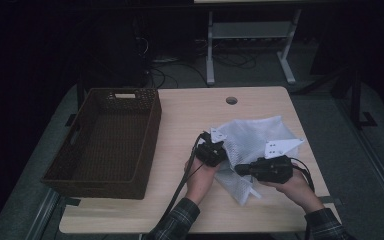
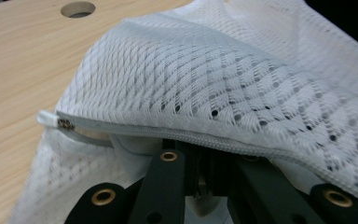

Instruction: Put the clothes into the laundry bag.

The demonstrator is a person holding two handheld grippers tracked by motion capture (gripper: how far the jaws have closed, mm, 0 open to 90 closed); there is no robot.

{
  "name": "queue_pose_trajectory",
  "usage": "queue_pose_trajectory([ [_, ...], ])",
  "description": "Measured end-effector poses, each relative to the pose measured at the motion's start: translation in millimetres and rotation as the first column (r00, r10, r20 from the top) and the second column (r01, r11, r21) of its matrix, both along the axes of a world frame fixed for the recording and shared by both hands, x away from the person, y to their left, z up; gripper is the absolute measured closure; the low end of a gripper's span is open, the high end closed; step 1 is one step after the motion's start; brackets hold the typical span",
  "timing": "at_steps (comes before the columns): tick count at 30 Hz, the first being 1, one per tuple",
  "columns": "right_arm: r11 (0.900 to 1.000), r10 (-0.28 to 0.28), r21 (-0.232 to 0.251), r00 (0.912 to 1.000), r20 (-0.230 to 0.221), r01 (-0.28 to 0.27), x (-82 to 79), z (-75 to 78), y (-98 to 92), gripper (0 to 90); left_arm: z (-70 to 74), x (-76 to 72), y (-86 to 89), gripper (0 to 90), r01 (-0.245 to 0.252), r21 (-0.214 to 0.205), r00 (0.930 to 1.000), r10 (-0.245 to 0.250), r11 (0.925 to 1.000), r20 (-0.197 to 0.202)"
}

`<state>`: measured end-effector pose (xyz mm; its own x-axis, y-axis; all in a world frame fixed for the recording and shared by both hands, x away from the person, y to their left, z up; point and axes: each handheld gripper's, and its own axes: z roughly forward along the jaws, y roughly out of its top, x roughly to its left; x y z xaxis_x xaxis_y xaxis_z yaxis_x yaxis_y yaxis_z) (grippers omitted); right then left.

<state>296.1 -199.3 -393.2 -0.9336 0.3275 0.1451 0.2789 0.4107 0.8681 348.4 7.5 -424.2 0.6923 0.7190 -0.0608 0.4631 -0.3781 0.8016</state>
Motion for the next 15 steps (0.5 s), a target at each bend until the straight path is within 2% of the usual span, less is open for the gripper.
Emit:
queue_pose_trajectory([
  [8, 1.0, -0.005, -0.005, 1.0, -0.005, 0.005, 1.5, -1.6, -2.8, 88.0, -8.5, 3.4, -4.0, 84.4, 0.018, -0.011, 0.9997, -0.018, 0.9998, -0.017],
  [10, 1.0, -0.008, -0.004, 1.0, -0.004, 0.008, 1.8, -1.9, -3.4, 87.9, -8.8, 4.0, -1.8, 81.2, 0.024, -0.02, 0.9993, -0.025, 0.9995, -0.027],
  [15, 0.9997, -0.023, 0.0, 0.9997, -0.001, 0.023, 2.1, -1.5, -5.7, 87.9, -7.1, 2.1, 7.0, 66.7, 0.044, -0.038, 0.9976, -0.046, 0.9983, -0.051],
])
